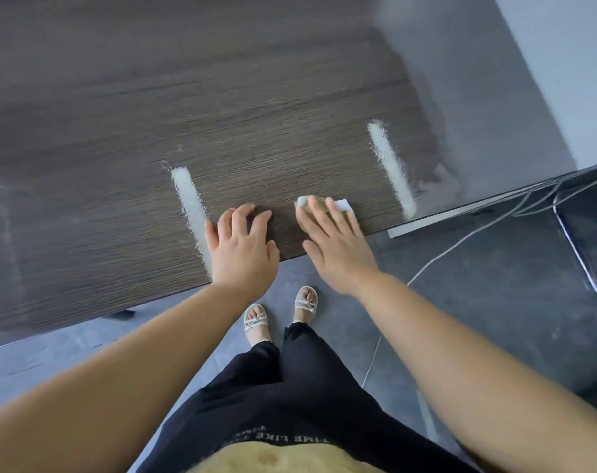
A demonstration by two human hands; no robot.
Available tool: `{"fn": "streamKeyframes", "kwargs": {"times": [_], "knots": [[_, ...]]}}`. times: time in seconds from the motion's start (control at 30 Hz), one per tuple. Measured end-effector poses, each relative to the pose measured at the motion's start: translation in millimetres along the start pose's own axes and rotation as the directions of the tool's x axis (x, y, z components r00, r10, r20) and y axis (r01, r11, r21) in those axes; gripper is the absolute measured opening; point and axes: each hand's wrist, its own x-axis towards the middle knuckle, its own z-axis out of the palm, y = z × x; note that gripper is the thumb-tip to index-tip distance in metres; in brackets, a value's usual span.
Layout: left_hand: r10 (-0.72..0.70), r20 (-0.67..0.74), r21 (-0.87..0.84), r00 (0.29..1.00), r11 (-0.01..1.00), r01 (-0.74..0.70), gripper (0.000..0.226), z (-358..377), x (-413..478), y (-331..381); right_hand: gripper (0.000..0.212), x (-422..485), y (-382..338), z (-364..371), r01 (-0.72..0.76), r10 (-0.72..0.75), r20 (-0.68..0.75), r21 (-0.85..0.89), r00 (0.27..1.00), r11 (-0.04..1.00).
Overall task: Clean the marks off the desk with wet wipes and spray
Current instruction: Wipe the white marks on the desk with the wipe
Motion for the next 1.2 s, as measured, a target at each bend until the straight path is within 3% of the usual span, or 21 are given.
{"fn": "streamKeyframes", "kwargs": {"times": [0.07,0.13,0.2,0.3,0.37,0.43,0.5,0.67,0.77,0.87,0.93,1.03,1.1,1.2], "knots": [[-0.026,0.020,-0.015,0.999,1.000,0.026,0.051,-1,1,4,0.068,10,42,-10,-0.013,0.012,-0.032,-0.050,0.999,0.999],[-0.033,0.029,-0.027,0.999,0.999,0.034,0.047,-1,3,12,0.067,21,99,-21,-0.205,0.204,-0.065,-0.007,0.977,0.979],[-0.028,0.022,-0.050,0.999,0.998,0.029,0.048,-2,6,24,0.063,25,142,-33,-0.380,0.380,0.001,0.052,0.925,0.924],[-0.047,0.025,-0.077,0.999,0.996,0.049,0.049,3,9,40,0.058,19,133,-34,-0.505,0.504,0.032,0.095,0.863,0.858],[-0.072,0.032,-0.071,0.997,0.995,0.074,0.049,10,7,45,0.061,12,97,-25,-0.442,0.444,0.003,0.112,0.896,0.890],[-0.075,0.024,-0.038,0.997,0.996,0.076,0.050,15,3,46,0.061,3,70,-19,-0.236,0.238,-0.007,0.080,0.971,0.968],[-0.072,0.013,-0.019,0.997,0.997,0.072,0.049,17,3,46,0.058,8,83,-24,-0.116,0.115,0.018,0.033,0.993,0.993],[-0.114,0.009,-0.022,0.993,0.993,0.114,0.048,17,8,48,0.055,20,172,-45,-0.338,0.337,0.027,0.104,0.941,0.936],[-0.122,0.025,0.016,0.992,0.992,0.122,0.049,21,6,52,0.059,2,172,-37,-0.407,0.408,0.002,0.085,0.913,0.909],[-0.141,0.013,0.017,0.990,0.990,0.141,0.046,20,9,53,0.062,-12,118,-22,-0.318,0.319,-0.004,0.080,0.948,0.945],[-0.163,0.007,-0.021,0.987,0.986,0.163,0.044,17,11,54,0.064,-14,77,-13,-0.138,0.137,0.027,0.048,0.990,0.989],[-0.183,-0.015,-0.117,0.983,0.977,0.180,0.040,11,12,52,0.063,-5,67,-16,0.082,-0.080,0.065,-0.029,0.995,0.996],[-0.200,-0.071,-0.115,0.977,0.975,0.191,0.041,8,7,43,0.059,6,92,-23,0.072,-0.071,0.035,-0.033,0.997,0.997],[-0.317,-0.132,-0.100,0.939,0.947,0.306,0.043,4,-7,23,0.057,16,130,-34,-0.151,0.149,0.032,0.037,0.988,0.988]]}}
